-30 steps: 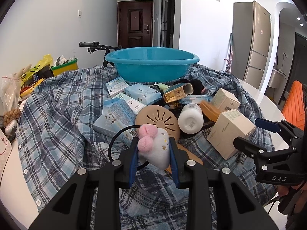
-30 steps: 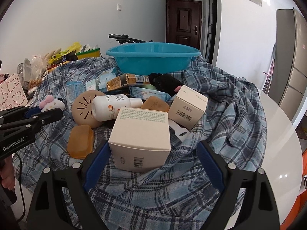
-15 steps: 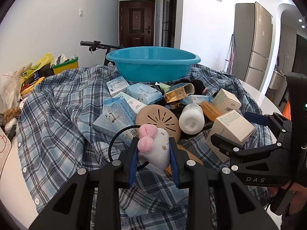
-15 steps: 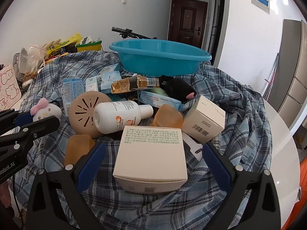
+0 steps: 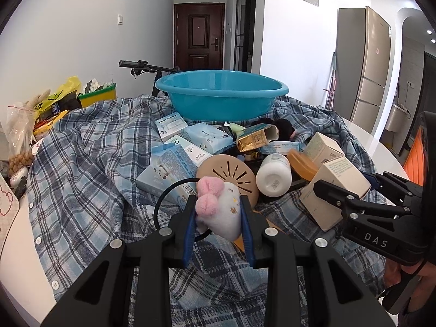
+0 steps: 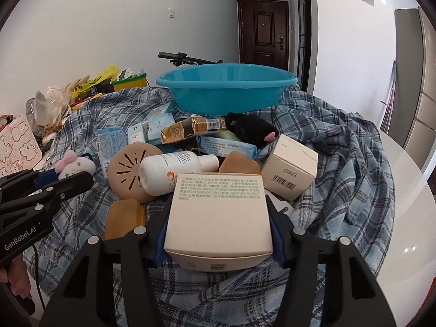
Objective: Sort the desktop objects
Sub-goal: 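Grasp the white cardboard box with the right gripper while the left holds the bunny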
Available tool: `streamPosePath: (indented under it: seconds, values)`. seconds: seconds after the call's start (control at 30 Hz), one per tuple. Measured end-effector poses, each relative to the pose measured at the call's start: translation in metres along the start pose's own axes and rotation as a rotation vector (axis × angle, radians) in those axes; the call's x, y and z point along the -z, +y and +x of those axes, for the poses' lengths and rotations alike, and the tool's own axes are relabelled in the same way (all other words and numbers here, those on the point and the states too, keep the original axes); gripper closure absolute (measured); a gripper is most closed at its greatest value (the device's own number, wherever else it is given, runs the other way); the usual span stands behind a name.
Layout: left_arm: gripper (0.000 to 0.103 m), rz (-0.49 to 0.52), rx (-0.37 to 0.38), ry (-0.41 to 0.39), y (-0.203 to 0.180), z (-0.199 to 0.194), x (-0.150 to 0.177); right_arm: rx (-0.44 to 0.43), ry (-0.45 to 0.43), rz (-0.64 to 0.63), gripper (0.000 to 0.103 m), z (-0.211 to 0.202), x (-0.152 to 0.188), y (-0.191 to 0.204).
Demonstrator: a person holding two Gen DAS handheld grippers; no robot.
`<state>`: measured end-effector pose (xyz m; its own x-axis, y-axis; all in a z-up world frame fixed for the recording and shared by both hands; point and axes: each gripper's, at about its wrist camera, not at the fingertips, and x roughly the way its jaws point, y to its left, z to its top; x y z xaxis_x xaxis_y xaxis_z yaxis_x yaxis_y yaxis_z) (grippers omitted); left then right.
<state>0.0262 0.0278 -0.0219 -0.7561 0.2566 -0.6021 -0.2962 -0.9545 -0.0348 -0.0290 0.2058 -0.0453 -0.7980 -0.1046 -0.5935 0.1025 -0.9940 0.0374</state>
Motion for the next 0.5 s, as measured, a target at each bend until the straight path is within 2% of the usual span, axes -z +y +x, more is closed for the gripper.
streamPosePath:
  seconds: [0.27,0.37,0.5]
  values:
    - [0.072,-0.034,-0.085,-0.049,-0.003,-0.004,-0.005,0.152,-0.136,0.029,0.046,-0.028,-0.012,-0.006]
    - [0.072,-0.042,-0.108,-0.081,-0.008,-0.008,-0.012,0.170,-0.167,0.050,0.046,-0.036,-0.016,-0.008]
    - [0.072,-0.052,-0.100,-0.128,-0.017,-0.017,-0.023,0.150,-0.199,0.057,0.046,-0.044,-0.020,-0.003]
